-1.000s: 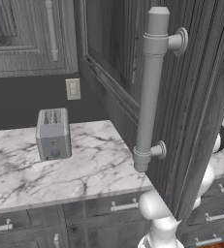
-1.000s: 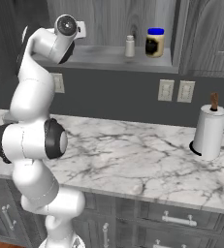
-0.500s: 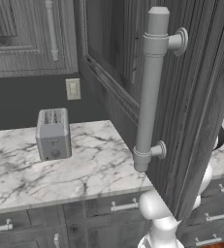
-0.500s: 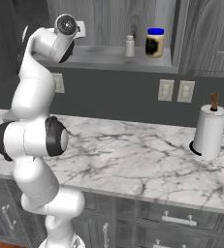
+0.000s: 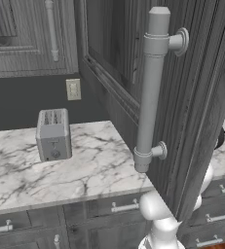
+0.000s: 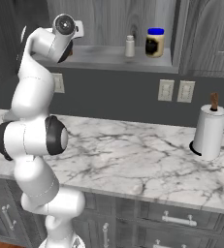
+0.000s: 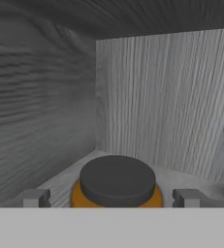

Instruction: Collect the turmeric, mayonnaise, and shaker from the cabinet and place them next to the stove.

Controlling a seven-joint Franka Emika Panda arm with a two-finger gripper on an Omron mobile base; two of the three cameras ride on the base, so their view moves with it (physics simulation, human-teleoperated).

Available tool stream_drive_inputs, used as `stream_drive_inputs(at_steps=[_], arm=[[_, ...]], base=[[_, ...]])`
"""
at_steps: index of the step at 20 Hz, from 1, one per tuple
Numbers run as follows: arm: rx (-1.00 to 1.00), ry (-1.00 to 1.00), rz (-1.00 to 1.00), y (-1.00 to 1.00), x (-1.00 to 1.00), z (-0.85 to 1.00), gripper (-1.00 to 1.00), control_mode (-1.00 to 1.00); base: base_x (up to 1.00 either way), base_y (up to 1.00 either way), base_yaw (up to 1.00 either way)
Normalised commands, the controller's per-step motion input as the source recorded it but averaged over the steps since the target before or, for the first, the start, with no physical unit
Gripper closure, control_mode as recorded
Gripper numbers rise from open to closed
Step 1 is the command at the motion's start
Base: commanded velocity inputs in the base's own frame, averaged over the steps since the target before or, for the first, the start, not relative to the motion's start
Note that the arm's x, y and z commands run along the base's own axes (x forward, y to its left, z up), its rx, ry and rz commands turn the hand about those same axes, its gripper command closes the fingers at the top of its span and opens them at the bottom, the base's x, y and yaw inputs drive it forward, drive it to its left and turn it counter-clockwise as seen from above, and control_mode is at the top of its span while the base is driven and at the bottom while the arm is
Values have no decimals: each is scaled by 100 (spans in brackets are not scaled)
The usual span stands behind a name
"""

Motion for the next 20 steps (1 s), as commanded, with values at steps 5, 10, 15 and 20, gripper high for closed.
stream_drive_inputs(at_steps=[5,10,15,20], arm=[[0,0,0,0,1,0,-100,-100],[0,0,0,0,1,0,-100,-100],[0,0,0,0,7,0,-100,-100],[0,2,0,0,16,0,-100,-100]], base=[[0,0,0],[0,0,0],[0,0,0],[0,0,0]])
